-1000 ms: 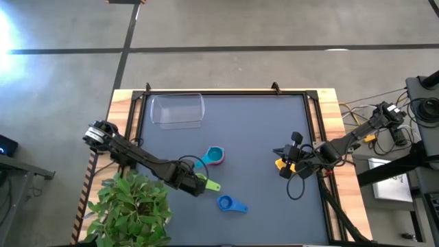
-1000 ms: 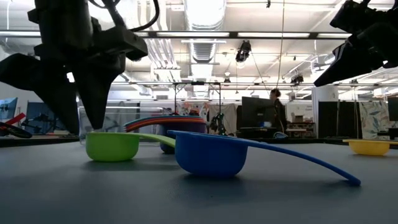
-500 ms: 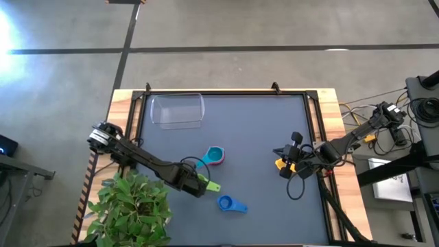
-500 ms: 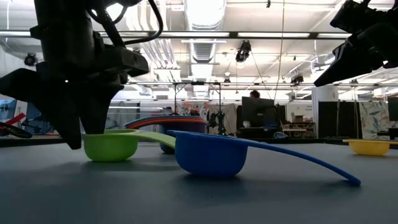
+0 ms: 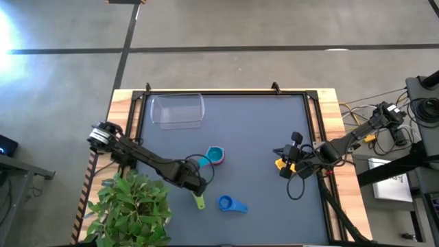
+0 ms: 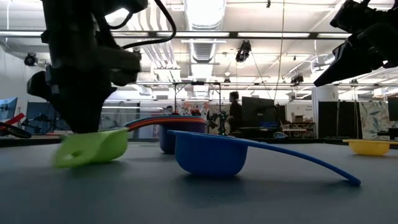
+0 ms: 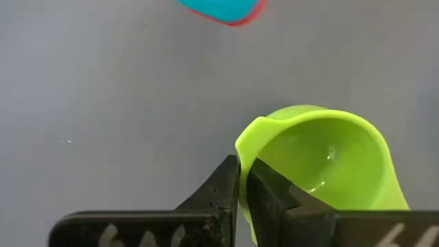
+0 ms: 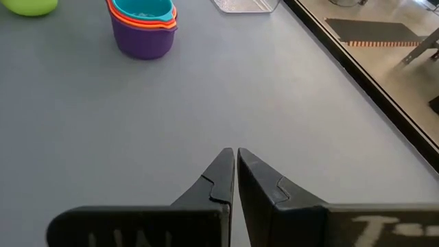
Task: Nest measuring cups in basket
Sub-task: Stack the green measuring cup on top of the light blue measuring cup
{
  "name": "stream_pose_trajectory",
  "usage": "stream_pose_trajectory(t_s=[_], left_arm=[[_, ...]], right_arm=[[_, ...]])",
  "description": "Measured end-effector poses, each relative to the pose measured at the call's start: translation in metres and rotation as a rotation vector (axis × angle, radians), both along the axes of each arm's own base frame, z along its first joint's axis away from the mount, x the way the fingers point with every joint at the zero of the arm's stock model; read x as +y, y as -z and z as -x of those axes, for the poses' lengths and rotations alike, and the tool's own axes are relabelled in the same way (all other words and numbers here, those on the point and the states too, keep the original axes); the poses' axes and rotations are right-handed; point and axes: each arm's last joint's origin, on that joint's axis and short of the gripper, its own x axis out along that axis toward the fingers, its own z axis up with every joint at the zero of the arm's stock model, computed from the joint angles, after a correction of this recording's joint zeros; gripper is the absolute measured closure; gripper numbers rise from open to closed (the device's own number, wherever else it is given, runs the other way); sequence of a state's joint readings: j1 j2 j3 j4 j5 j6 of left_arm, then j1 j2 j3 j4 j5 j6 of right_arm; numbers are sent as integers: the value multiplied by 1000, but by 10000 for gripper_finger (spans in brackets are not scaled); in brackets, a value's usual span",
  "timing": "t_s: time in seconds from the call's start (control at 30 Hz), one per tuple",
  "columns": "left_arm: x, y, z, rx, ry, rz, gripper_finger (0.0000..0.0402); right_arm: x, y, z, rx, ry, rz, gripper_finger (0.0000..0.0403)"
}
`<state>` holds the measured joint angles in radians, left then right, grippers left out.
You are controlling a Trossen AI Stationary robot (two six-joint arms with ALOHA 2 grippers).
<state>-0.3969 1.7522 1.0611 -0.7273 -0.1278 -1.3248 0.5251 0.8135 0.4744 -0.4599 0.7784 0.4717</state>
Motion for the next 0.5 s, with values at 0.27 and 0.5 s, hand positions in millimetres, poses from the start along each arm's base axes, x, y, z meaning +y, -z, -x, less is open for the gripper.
stream_pose_trajectory(t_s=[0.27,0.5], left_arm=[[2,-15,2,10,204,-31,400],[7,-58,-13,-21,393,-72,401]], right_arm=[[0,0,0,0,0,1,394],[0,1,0,0,5,7,394]])
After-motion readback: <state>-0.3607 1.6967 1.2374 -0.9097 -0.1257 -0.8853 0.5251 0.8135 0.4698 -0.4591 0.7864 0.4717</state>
